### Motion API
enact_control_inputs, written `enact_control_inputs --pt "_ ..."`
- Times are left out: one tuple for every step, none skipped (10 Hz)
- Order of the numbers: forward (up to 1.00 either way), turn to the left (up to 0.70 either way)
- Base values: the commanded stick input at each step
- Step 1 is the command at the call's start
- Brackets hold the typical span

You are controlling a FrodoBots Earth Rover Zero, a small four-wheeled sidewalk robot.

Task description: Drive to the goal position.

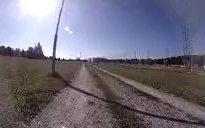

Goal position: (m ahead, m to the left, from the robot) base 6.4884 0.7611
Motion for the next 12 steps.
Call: enact_control_inputs --pt "0.50 0.00" --pt "0.50 0.00" --pt "0.50 0.00" --pt "0.50 0.00" --pt "0.50 0.00" --pt "0.50 0.00" --pt "0.50 0.00" --pt "0.50 0.00" --pt "0.50 0.00" --pt "0.50 0.00" --pt "0.50 0.00" --pt "0.50 0.00"
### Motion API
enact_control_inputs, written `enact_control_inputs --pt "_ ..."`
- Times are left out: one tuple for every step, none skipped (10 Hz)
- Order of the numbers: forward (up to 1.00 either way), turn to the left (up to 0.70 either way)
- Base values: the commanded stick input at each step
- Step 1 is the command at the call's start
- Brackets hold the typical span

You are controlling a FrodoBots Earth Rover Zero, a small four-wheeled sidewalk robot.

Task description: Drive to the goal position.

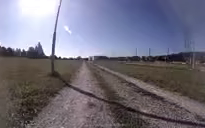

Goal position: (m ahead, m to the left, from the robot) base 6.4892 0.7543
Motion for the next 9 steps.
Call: enact_control_inputs --pt "0.50 0.00" --pt "0.50 0.00" --pt "0.50 0.00" --pt "0.50 0.00" --pt "0.50 0.00" --pt "0.50 0.00" --pt "0.50 0.00" --pt "0.50 0.00" --pt "0.50 0.00"
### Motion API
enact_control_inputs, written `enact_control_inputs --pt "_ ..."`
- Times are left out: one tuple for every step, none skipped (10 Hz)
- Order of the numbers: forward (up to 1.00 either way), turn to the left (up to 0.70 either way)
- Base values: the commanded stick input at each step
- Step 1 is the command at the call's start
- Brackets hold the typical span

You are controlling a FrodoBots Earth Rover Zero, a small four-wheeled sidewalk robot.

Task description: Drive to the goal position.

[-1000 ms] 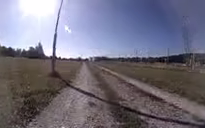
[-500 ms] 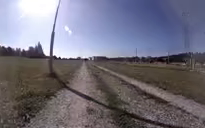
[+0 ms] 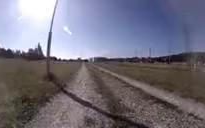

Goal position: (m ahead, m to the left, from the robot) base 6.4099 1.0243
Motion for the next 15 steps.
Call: enact_control_inputs --pt "0.50 0.00" --pt "0.50 0.00" --pt "0.50 0.00" --pt "0.50 0.00" --pt "0.50 0.00" --pt "0.50 0.00" --pt "0.50 0.00" --pt "0.50 0.00" --pt "0.50 0.08" --pt "0.50 0.17" --pt "0.50 0.26" --pt "0.50 0.36" --pt "0.50 0.45" --pt "0.50 0.31" --pt "0.50 0.00"
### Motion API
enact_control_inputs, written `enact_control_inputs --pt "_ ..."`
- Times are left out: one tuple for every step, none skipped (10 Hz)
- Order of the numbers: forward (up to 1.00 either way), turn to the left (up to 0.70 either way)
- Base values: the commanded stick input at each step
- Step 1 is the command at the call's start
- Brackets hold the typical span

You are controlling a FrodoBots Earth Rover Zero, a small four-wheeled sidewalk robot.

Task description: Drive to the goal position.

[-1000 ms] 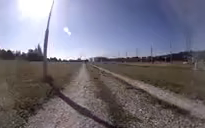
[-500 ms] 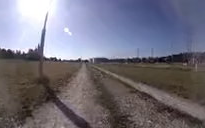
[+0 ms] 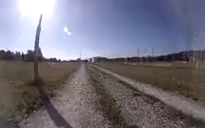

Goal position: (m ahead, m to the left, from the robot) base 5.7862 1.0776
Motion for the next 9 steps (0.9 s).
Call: enact_control_inputs --pt "0.50 0.00" --pt "0.50 0.00" --pt "0.50 0.00" --pt "0.50 0.00" --pt "0.50 0.00" --pt "0.50 0.00" --pt "0.50 0.00" --pt "0.50 0.00" --pt "0.50 0.00"
